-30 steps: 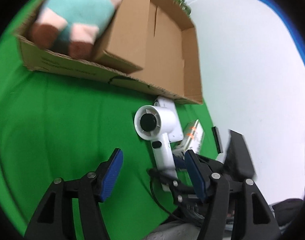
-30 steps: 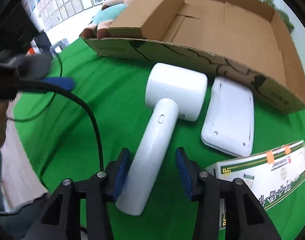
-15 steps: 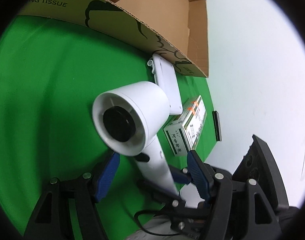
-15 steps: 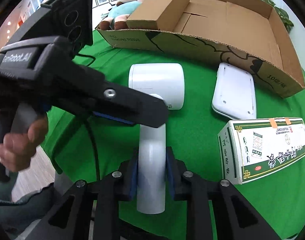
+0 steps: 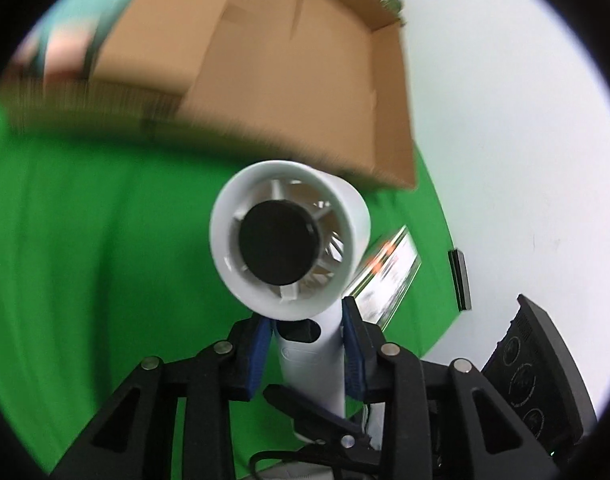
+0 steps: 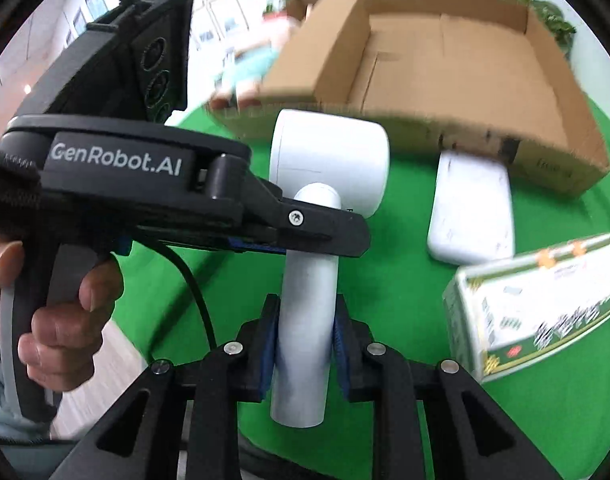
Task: Organize objects
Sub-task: 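Lift the hair dryer and carry it over the tray with the right gripper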
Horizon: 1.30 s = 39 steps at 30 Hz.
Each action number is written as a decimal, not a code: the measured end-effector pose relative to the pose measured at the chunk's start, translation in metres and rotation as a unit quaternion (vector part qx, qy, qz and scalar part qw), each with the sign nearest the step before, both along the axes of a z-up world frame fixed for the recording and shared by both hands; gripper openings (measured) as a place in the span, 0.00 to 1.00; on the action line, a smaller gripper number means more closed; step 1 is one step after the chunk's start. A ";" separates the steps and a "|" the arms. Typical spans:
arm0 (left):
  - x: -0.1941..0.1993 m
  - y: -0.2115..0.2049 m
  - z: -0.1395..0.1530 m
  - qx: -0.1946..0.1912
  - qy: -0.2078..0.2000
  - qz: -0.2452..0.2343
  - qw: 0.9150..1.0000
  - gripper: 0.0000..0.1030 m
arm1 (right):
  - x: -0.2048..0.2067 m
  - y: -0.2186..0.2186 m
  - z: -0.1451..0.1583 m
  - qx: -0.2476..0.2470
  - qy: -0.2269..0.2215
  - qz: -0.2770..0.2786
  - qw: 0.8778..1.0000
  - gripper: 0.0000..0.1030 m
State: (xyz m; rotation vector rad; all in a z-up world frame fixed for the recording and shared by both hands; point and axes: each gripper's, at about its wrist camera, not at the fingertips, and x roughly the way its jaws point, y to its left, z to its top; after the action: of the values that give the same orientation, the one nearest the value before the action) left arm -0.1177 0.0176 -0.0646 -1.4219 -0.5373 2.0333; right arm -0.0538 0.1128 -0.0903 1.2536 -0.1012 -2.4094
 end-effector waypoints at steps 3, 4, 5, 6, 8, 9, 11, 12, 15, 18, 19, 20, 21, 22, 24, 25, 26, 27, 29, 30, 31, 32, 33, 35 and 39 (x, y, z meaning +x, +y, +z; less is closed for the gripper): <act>-0.006 0.006 0.042 -0.018 0.058 -0.001 0.998 0.30 | -0.001 0.003 0.028 -0.027 0.047 -0.019 0.998 0.22; -0.007 0.008 0.057 -0.020 0.080 -0.002 0.997 0.30 | -0.001 0.005 0.039 -0.032 0.062 -0.025 0.997 0.22; -0.008 0.010 0.070 -0.023 0.097 -0.005 0.995 0.30 | -0.001 0.006 0.051 -0.036 0.079 -0.030 0.996 0.22; -0.009 0.012 0.082 -0.026 0.114 -0.008 0.993 0.30 | -0.006 0.004 0.064 -0.039 0.098 -0.035 0.994 0.22; -0.012 0.018 0.105 -0.030 0.144 -0.017 0.989 0.30 | -0.015 -0.003 0.087 -0.043 0.126 -0.046 0.990 0.22; -0.015 0.021 0.114 -0.032 0.156 -0.021 0.987 0.30 | -0.021 -0.006 0.098 -0.045 0.139 -0.053 0.988 0.22; -0.022 0.023 0.133 -0.037 0.175 -0.028 0.983 0.30 | -0.024 -0.003 0.116 -0.049 0.155 -0.066 0.985 0.22; -0.027 0.024 0.140 -0.040 0.181 -0.030 0.982 0.30 | -0.026 -0.002 0.125 -0.052 0.161 -0.071 0.983 0.22; -0.051 0.027 0.159 -0.046 0.193 -0.028 0.980 0.31 | -0.070 0.007 0.148 -0.064 0.163 -0.077 0.982 0.22; -0.068 0.016 0.183 -0.042 0.191 -0.020 0.981 0.30 | -0.099 0.006 0.173 -0.074 0.160 -0.075 0.981 0.22; -0.082 0.018 0.186 -0.042 0.187 -0.016 0.981 0.30 | -0.111 0.005 0.181 -0.077 0.155 -0.072 0.982 0.22; -0.090 0.018 0.186 -0.044 0.183 -0.013 0.982 0.30 | -0.126 0.005 0.187 -0.082 0.148 -0.068 0.983 0.22; -0.097 0.015 0.188 -0.047 0.178 -0.010 0.983 0.30 | -0.141 0.005 0.191 -0.086 0.143 -0.065 0.984 0.22; -0.105 0.015 0.188 -0.049 0.173 -0.010 0.984 0.30 | -0.152 0.004 0.194 -0.089 0.138 -0.063 0.984 0.22; -0.121 0.007 0.184 -0.047 0.162 -0.011 0.986 0.30 | -0.168 0.001 0.193 -0.092 0.127 -0.063 0.986 0.22; -0.127 0.004 0.181 -0.046 0.156 -0.009 0.987 0.30 | -0.174 -0.001 0.191 -0.091 0.122 -0.064 0.986 0.22; -0.138 0.002 0.179 -0.046 0.151 -0.007 0.988 0.30 | -0.181 -0.002 0.188 -0.089 0.117 -0.063 0.987 0.22; -0.145 0.001 0.171 -0.046 0.143 -0.004 0.989 0.30 | -0.187 -0.004 0.184 -0.089 0.110 -0.062 0.988 0.22; -0.155 0.000 0.159 -0.048 0.128 0.000 0.991 0.31 | -0.201 -0.006 0.173 -0.088 0.096 -0.058 0.990 0.22; -0.159 0.000 0.151 -0.049 0.121 0.002 0.992 0.30 | -0.207 -0.008 0.166 -0.087 0.088 -0.056 0.991 0.22; -0.163 0.000 0.141 -0.051 0.112 0.003 0.992 0.30 | -0.212 -0.009 0.159 -0.087 0.081 -0.055 0.991 0.22; -0.167 0.000 0.131 -0.054 0.103 0.004 0.993 0.30 | -0.218 -0.009 0.151 -0.088 0.073 -0.054 0.992 0.22; -0.171 0.001 0.120 -0.055 0.092 0.004 0.994 0.30 | -0.223 -0.009 0.142 -0.091 0.063 -0.055 0.992 0.22; -0.176 0.003 0.100 -0.060 0.073 0.004 0.996 0.30 | -0.231 -0.009 0.124 -0.094 0.044 -0.059 0.993 0.22; -0.179 0.005 0.066 -0.071 0.043 0.009 0.997 0.31 | -0.244 -0.009 0.090 -0.096 0.003 -0.065 0.993 0.22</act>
State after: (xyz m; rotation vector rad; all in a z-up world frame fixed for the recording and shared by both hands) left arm -0.2971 0.0226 0.0013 -1.4063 -0.3782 2.1737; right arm -0.2980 0.1037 -0.0004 1.1830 -0.4159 -2.4442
